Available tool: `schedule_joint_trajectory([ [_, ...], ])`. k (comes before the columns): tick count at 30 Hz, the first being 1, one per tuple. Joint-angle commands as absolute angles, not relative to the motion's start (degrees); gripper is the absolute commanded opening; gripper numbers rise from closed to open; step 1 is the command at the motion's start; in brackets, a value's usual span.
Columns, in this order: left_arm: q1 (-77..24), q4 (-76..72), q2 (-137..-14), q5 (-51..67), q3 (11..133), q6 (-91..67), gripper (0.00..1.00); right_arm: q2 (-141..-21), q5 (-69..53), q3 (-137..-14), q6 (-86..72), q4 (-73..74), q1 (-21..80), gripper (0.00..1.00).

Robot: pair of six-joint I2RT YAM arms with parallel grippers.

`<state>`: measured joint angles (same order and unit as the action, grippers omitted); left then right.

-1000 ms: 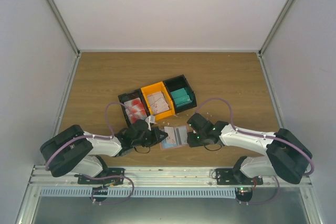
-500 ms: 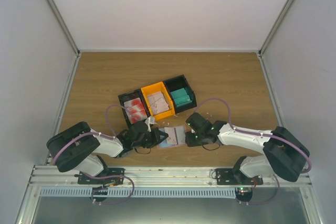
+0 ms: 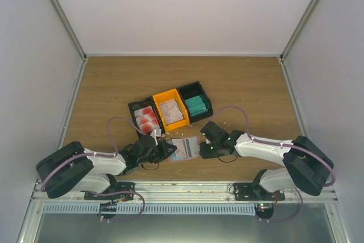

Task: Put the credit cards into the card holder
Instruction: Insert the credit card into the card holder.

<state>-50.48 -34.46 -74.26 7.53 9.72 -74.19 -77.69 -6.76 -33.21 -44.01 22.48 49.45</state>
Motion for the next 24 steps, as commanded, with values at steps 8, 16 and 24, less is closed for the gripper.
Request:
schedule_joint_trajectory([
  [8, -50.6, -40.6, -79.4, 8.1, 9.7, -74.6, 0.00, -80.8, -7.7, -32.0, -44.0, 23.9, 49.7, 0.21],
  [16, -50.2, -43.5, -81.5, 9.1, 10.6, -73.5, 0.00, -80.8, -7.8, -31.8, -44.2, 24.0, 49.7, 0.21],
  [24, -50.0, -46.1, -85.6, 10.0, 11.3, -74.1, 0.00, -81.5, -8.1, -31.7, -44.0, 23.8, 49.7, 0.21],
])
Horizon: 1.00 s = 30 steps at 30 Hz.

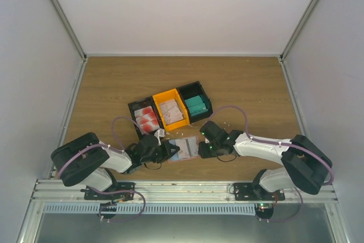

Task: Put the credit cards into the card holder
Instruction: Insert the credit card into the card holder.

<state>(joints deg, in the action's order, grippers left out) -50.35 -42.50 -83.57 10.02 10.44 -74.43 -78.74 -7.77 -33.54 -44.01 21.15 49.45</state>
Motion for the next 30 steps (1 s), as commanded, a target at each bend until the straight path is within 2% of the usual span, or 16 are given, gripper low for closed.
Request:
schedule_joint_trajectory([
  [1, -50.0, -46.3, -86.1, 10.0, 11.5, -74.2, 0.00, -81.5, -8.1, -31.6, -44.1, 23.7, 49.7, 0.21],
  [30, -51.4, -46.1, -96.2, 11.9, 17.0, -73.2, 0.01, -81.7, -9.0, -30.5, -44.5, 21.9, 49.7, 0.16],
])
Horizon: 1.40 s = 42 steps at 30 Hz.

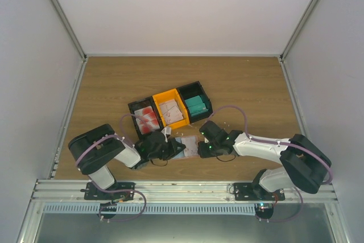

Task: Put the credit cards into the card holder
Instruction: Insert the credit card into the card holder.

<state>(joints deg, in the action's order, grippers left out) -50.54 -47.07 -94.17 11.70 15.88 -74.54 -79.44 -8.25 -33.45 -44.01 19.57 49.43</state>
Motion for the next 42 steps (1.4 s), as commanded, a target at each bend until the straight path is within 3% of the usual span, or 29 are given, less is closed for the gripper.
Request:
schedule_joint_trajectory([
  [1, -51.4, -46.0, -96.4, 12.0, 17.2, -73.0, 0.02, -81.6, -9.0, -30.5, -44.5, 21.9, 49.7, 0.16],
  [17, -52.1, -39.7, -96.9, 17.7, 21.4, -66.2, 0.12, -76.8, -5.3, -30.9, -47.0, 23.0, 49.7, 0.14],
  [22, -52.1, -25.7, -89.6, 15.7, 23.6, -63.1, 0.26, -71.8, -1.7, -31.8, -49.1, 25.3, 49.7, 0.17],
  [30, -51.4, -1.8, -81.0, 14.4, 31.6, -58.3, 0.57, -65.9, 3.7, -35.7, -49.1, 28.6, 48.9, 0.27],
  [38, -48.7, 17.8, -73.1, 9.0, 41.6, -47.1, 0.67, -61.7, 8.3, -39.1, -47.4, 28.8, 46.3, 0.36],
  [42, -45.7, 23.3, -71.6, 9.1, 48.9, -35.1, 0.83, -59.2, 8.2, -39.4, -45.7, 24.8, 45.2, 0.35],
])
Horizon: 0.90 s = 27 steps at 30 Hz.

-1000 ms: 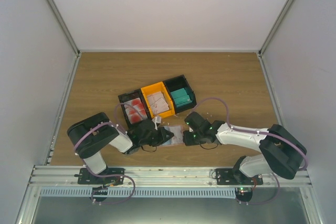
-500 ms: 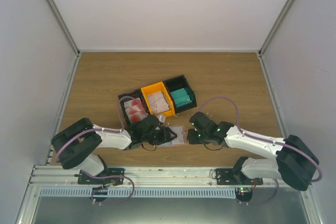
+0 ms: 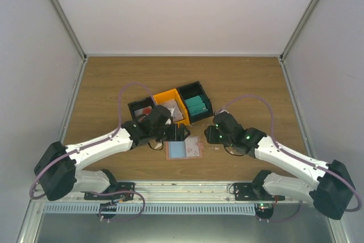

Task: Put the credit cards into the card holder
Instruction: Insert the credit card into the card holder, then pick up the credit card from the storage box.

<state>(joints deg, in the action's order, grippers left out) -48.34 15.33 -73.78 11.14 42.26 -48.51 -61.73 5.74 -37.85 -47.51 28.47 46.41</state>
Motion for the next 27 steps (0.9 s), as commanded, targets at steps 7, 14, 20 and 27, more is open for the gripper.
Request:
schedule_joint_trajectory([
  [7, -44.2, 25.7, -81.1, 8.0, 63.3, -21.4, 0.90, -61.8, 5.5, -41.9, -43.7, 21.7, 38.4, 0.40],
  [14, -44.1, 22.8, -92.5, 9.7, 73.5, -11.9, 0.99, -62.7, 2.4, -40.1, -43.3, 19.0, 31.0, 0.43],
  [20, -44.1, 24.7, -104.0, 9.3, 84.2, -6.3, 0.99, -60.6, -0.5, -35.3, -43.5, 17.3, 25.3, 0.43],
  [27, -44.1, 33.3, -115.8, 6.1, 95.2, -2.0, 0.83, -57.7, -2.9, -30.6, -43.5, 16.3, 21.6, 0.42],
])
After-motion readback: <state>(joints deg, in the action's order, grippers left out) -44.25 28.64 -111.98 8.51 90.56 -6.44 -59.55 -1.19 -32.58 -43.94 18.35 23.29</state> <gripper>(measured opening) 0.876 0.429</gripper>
